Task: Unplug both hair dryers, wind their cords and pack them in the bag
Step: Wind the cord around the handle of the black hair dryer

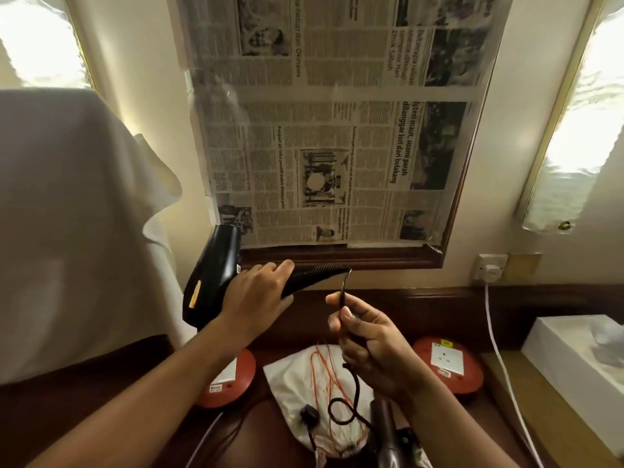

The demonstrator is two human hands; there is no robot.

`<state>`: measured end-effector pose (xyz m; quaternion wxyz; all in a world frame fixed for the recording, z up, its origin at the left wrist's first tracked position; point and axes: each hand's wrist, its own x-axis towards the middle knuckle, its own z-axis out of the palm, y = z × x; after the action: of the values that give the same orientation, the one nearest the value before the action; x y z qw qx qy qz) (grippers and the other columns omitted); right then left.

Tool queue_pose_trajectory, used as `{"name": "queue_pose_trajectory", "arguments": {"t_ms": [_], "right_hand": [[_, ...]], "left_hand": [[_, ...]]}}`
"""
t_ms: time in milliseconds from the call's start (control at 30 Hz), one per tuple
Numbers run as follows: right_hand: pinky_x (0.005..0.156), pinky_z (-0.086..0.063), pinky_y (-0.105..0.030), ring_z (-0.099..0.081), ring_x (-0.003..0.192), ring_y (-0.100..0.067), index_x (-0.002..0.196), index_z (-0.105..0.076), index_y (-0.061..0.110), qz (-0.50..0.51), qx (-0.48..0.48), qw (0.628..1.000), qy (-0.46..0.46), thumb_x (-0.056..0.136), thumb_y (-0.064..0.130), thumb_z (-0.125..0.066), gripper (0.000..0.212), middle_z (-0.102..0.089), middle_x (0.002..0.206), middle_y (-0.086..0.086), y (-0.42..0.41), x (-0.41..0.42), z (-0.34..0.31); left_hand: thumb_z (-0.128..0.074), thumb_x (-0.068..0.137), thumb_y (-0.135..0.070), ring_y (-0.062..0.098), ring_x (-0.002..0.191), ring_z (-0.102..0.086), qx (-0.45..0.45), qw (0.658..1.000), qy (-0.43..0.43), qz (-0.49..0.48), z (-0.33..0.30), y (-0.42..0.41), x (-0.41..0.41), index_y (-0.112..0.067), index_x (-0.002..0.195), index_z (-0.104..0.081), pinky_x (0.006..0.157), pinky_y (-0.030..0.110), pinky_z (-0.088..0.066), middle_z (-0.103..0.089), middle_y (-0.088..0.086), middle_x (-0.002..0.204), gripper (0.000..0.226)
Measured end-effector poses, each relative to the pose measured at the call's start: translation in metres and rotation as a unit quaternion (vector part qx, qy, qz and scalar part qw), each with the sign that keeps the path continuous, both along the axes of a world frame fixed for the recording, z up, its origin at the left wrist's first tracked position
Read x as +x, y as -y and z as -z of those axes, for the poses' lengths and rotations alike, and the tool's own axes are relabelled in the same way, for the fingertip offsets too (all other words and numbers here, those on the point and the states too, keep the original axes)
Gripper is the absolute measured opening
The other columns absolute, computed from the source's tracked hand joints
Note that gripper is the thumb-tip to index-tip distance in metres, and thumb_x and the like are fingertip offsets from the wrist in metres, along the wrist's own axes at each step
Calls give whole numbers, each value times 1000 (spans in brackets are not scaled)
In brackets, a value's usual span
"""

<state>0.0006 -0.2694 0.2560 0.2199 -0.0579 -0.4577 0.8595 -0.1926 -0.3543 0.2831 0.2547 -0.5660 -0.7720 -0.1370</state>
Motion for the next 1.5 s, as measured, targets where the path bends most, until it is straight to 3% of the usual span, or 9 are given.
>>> {"name": "queue_pose_trajectory", "arguments": {"t_ms": [300, 467, 633, 833, 933, 1033, 1200, 1333, 1500], "right_hand": [[57, -48, -32, -43, 40, -18, 109, -63, 9, -28, 184, 980, 73, 97, 25, -43, 28, -47, 54, -10, -26, 14, -2], [48, -19, -26, -22, 40, -9, 107, -66, 13, -126, 161, 974, 102, 97, 27, -42, 29, -27, 49, 1, -42, 19, -5], [45, -20, -23, -23, 42, -9, 108, -67, 14, -176, 219, 946, 160, 94, 27, -50, 27, -26, 51, 2, -56, 20, -17], [69, -39, -39, -50, 76, -31, 94, -76, 19, -81, 415, 877, 228, 86, 20, -65, 14, -58, 95, -39, -68, 20, -58], [58, -45, -26, -55, 59, -20, 88, -76, 17, -13, 475, 847, 237, 88, 12, -65, 13, -67, 79, -22, -75, 21, -80], [41, -35, -14, -42, 41, -4, 89, -75, 13, 37, 527, 817, 231, 89, 12, -63, 11, -60, 62, -4, -73, 26, -96], [67, -41, -10, -58, 63, 15, 89, -76, 15, 166, 590, 760, 216, 87, 13, -67, 10, -66, 74, 16, -68, 23, -96], [78, -53, -22, -66, 80, -1, 85, -76, 18, 227, 595, 743, 205, 86, 16, -68, 8, -72, 81, 7, -64, 21, -87], [63, -56, -29, -66, 65, -13, 85, -76, 17, 265, 577, 747, 196, 88, 18, -66, 10, -72, 75, 0, -43, 23, -78]], "left_hand": [[-65, 83, -34, 23, 87, -67, 50, 997, 41, 45, -20, 2, 34, -18, 119, -54, 67, 35, -49, -68, 0, 101, 41], [-63, 83, -32, 20, 75, -66, 23, 995, 29, 94, -30, 8, 41, -19, 111, -55, 60, 29, -44, -68, -3, 90, 32], [-62, 82, -32, 15, 70, -63, -13, 991, 34, 131, -36, 15, 47, -21, 109, -56, 59, 29, -46, -67, -5, 85, 30], [-51, 80, -48, 14, 72, -62, -54, 985, 67, 153, -41, 24, 51, -26, 107, -57, 63, 33, -50, -66, -8, 83, 36], [-36, 75, -64, 15, 75, -62, -72, 983, 71, 153, -42, 26, 50, -27, 108, -56, 66, 33, -50, -67, -7, 86, 53], [-51, 86, -50, 19, 88, -64, -119, 985, 47, 116, -45, 24, 48, -26, 123, -50, 73, 35, -50, -67, -5, 100, 44], [-54, 87, -38, 20, 93, -63, -148, 988, 11, 46, -47, 23, 51, -30, 127, -42, 76, 35, -50, -64, -6, 104, 42], [-57, 88, -38, 22, 92, -64, -150, 988, 7, 20, -45, 20, 50, -29, 131, -39, 74, 36, -51, -65, -2, 104, 47], [-56, 88, -32, 26, 90, -65, -130, 991, 21, -16, -38, 18, 53, -26, 129, -43, 73, 38, -53, -67, 3, 100, 43]]}}
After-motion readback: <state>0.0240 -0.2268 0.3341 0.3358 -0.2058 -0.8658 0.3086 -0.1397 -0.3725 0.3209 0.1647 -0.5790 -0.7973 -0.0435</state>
